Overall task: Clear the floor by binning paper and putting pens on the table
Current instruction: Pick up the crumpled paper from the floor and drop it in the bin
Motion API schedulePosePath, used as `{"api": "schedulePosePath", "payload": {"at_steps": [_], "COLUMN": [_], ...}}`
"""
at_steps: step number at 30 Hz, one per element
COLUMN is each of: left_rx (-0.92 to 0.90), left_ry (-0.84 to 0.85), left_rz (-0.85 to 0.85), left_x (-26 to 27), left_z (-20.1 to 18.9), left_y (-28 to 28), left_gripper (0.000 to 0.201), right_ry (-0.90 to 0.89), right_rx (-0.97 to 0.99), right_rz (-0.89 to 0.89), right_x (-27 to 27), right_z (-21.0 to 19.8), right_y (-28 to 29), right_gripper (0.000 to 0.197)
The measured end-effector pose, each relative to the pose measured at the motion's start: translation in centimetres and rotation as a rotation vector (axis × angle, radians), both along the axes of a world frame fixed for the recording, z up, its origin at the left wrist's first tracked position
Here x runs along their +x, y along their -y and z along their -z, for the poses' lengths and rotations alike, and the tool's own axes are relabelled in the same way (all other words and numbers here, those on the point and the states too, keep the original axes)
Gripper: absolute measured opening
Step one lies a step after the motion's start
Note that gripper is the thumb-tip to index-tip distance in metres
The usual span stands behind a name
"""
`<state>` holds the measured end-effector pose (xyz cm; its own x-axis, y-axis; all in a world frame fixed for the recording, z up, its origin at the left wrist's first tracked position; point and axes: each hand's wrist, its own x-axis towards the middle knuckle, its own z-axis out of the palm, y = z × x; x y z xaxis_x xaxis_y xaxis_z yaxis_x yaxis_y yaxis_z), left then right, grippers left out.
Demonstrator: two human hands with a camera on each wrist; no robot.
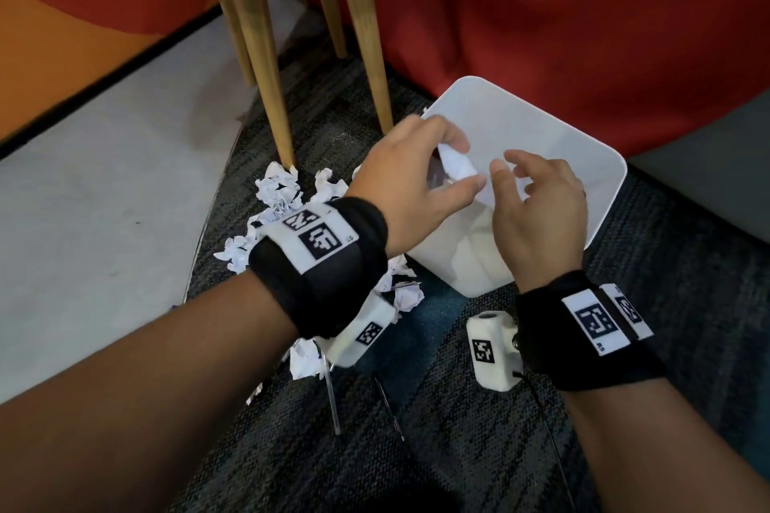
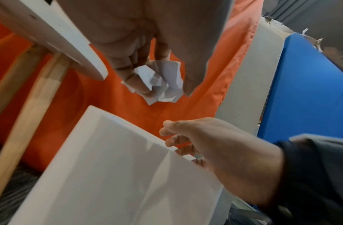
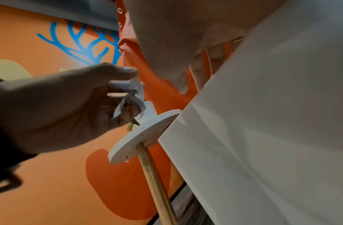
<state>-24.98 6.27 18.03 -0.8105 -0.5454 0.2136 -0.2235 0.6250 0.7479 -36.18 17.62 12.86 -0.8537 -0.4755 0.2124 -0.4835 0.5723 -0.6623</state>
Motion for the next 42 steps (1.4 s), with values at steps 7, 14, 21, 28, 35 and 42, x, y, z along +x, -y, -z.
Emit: {"api": "schedulePosePath", "payload": {"at_steps": [7,14,21,28,35,42], "left_rx": [-0.072,-0.175,-0.162,-0.135,-0.002,0.057], "left_ry": [0.112,0.406,0.224,0.539,0.974,1.106], "left_rz": [0.035,0.195,0.190,0.195,0.186,0.282], "left_x": [-3.9,-5.1,-2.1,5.5,14.7,20.3], "left_z": [-0.4,1.2,1.3,5.0,13.7,20.6], "left_y": [0.9,1.5,2.3,4.0,5.1,3.6], "left_gripper": [0.029,0.065,0.024,0.013,0.011,0.040], "right_ry": [-0.021,-0.072,-0.201,0.171,0.246,0.283], "right_rx": [-0.303,-0.369,-0.403,0.403,0.984,0.990], "right_rz": [0.023,-0.059,-0.281,-0.443,-0.640,-0.559], "right_x": [1.1,2.5,5.5,7.9,8.9,8.9], "right_z": [-1.1,-0.4,0.7,11.6,19.9,23.2], "right_y": [-0.9,-1.8,-2.1,-0.5,-0.6,0.0], "right_gripper": [0.021,0.016,0.015,0.014,0.041,0.060]}}
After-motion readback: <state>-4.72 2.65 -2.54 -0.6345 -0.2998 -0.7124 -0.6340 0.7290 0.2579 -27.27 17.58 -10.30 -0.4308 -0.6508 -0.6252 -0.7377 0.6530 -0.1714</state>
